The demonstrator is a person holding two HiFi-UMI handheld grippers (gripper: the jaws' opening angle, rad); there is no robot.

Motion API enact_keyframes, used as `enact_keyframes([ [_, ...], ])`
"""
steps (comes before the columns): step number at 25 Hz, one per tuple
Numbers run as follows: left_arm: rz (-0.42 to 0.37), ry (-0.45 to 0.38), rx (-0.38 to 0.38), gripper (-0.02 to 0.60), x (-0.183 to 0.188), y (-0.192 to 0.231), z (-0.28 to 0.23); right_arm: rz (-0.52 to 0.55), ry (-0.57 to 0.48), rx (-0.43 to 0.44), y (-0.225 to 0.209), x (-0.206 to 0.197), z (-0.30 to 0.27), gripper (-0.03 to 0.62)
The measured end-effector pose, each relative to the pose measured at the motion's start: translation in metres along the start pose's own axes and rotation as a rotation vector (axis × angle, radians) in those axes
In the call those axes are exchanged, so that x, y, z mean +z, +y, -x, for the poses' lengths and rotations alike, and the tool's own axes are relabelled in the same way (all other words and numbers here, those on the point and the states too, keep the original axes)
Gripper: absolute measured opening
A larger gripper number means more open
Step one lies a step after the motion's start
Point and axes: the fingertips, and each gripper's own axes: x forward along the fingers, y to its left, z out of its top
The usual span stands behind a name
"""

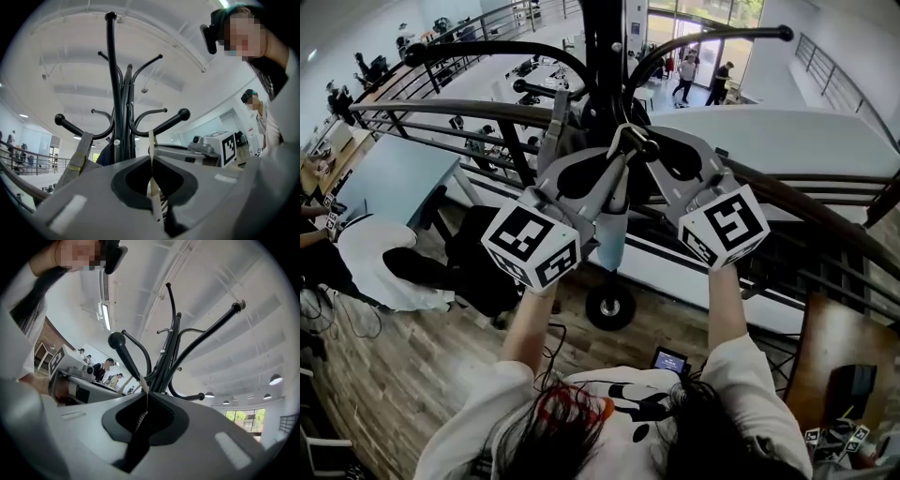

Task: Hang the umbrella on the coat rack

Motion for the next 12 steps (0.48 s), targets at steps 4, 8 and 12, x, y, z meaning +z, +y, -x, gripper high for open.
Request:
enact_keyframes([
  [4, 0.011, 0.026, -0.019, 0.005, -0.016, -0.004, 0.002, -0.028, -0.065, 0.052, 0.018, 0.006, -0.001, 0.041],
  [8, 0.041, 0.004, -0.038, 0.011, -0.015, -0.007, 0.009, -0.029, -0.071, 0.025, 0.023, 0.007, 0.002, 0.063],
  [12, -0.006, -0.039, -0.009, 0.048, -0.005, -0.006, 0.023, -0.053, -0.04, 0.01, 0.025, -0.001, 0.011, 0.071],
])
